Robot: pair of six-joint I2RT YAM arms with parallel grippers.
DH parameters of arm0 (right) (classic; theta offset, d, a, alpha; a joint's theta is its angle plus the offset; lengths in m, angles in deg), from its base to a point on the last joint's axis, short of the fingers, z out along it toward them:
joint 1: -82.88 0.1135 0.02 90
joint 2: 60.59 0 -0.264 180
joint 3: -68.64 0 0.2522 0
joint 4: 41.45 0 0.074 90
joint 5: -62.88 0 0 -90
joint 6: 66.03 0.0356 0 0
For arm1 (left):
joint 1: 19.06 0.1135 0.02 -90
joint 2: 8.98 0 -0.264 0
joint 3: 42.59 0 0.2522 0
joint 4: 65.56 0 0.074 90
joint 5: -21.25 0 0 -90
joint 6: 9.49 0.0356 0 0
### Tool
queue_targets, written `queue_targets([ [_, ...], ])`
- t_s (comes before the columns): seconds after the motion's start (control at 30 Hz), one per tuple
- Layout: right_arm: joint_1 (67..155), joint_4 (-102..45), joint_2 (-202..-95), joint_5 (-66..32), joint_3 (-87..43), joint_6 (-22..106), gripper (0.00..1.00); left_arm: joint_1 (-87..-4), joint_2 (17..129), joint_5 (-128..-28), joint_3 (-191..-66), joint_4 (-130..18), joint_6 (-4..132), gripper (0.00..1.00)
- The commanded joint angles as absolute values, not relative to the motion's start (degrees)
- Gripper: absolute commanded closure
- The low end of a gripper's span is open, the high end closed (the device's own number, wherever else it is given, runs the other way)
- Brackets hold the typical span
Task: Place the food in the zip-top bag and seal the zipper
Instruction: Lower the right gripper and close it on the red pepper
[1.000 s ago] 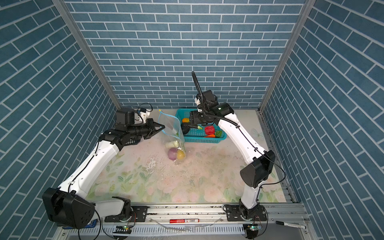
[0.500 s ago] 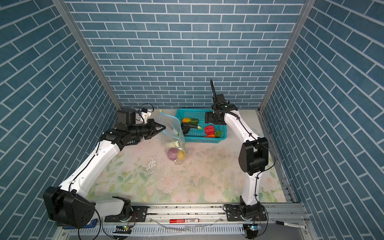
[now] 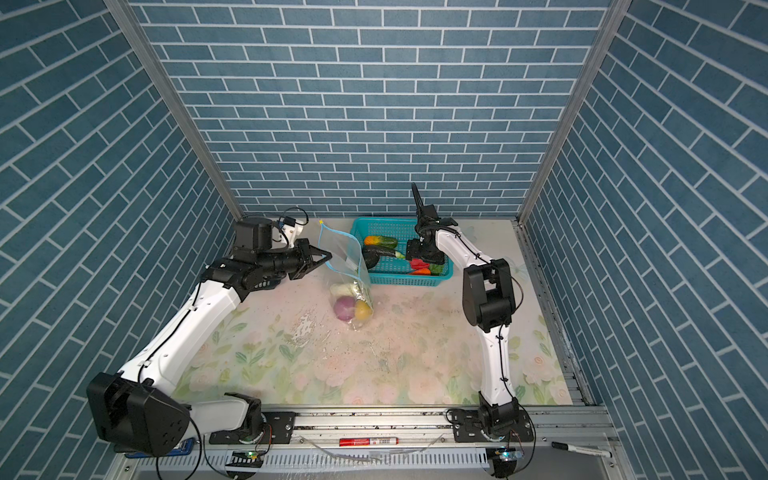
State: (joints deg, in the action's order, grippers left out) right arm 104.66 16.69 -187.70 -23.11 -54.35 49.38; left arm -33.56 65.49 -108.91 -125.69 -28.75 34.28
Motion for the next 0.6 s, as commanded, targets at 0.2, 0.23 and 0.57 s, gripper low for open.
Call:
queue_targets([
  [0.2,104.50,16.69,-193.64,-20.77,-61.80,51.26,0.15,-33.82,64.36,-109.09,-124.44,-28.95,35.12,1.00],
  [0.23,104.50,16.80,-194.12,-20.86,-62.41,51.22,0.15,-33.82,64.38,-109.07,-124.46,-28.95,35.07,1.00],
  [0.57,104.55,18.52,-199.18,-21.46,-70.32,50.45,0.14,-33.82,64.41,-109.09,-124.20,-29.04,35.03,1.00],
])
